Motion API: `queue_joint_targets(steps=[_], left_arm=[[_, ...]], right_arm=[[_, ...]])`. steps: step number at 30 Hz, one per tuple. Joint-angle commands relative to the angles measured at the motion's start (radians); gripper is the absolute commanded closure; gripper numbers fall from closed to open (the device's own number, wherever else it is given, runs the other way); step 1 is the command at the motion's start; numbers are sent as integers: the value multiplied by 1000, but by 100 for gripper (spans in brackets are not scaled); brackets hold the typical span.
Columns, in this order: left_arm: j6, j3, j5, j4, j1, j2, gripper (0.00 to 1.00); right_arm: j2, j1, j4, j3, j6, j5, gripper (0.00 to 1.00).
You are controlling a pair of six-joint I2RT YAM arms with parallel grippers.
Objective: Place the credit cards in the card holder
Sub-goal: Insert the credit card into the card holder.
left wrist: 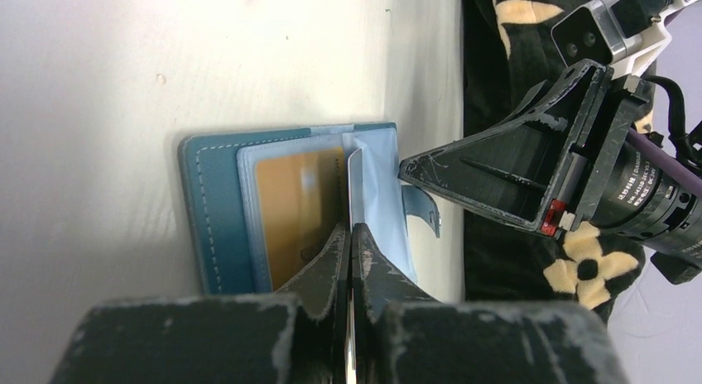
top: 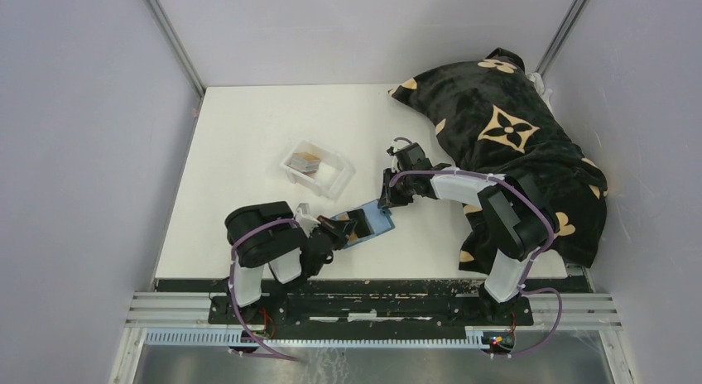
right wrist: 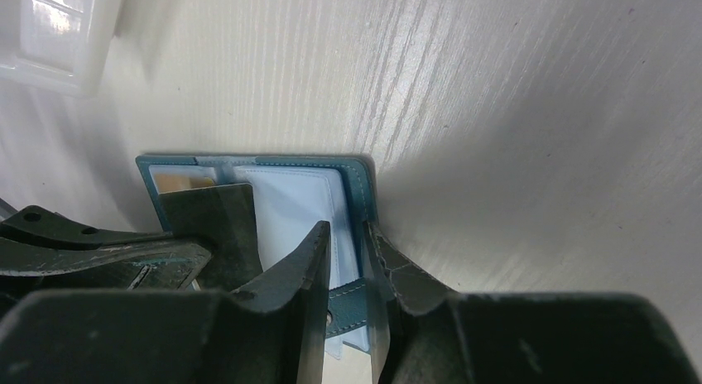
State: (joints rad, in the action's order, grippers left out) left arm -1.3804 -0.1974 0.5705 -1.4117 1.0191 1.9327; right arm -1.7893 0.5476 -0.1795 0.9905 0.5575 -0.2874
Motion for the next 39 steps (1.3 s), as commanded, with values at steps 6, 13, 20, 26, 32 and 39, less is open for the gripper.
queue_joint_targets(steps=[6,13,20,26,32,39], left_arm=[[-90,40,-12,111,56,-12,97],[-107,3,12,188,73,-31,97],[-115,16,94,213,72,-50,97],[-92,14,134,200,58,-52,97],[-71,-8,137,196,39,-50,97],[-75,-35,128,160,33,-5,97]], right_arm=[[-16,3,21,-14,8,15,73],[-14,3,23,-17,7,13,73],[-19,3,25,-19,5,8,73],[-24,3,27,-18,5,6,73],[-37,3,31,-13,6,2,73],[-48,3,35,-11,7,-4,74]])
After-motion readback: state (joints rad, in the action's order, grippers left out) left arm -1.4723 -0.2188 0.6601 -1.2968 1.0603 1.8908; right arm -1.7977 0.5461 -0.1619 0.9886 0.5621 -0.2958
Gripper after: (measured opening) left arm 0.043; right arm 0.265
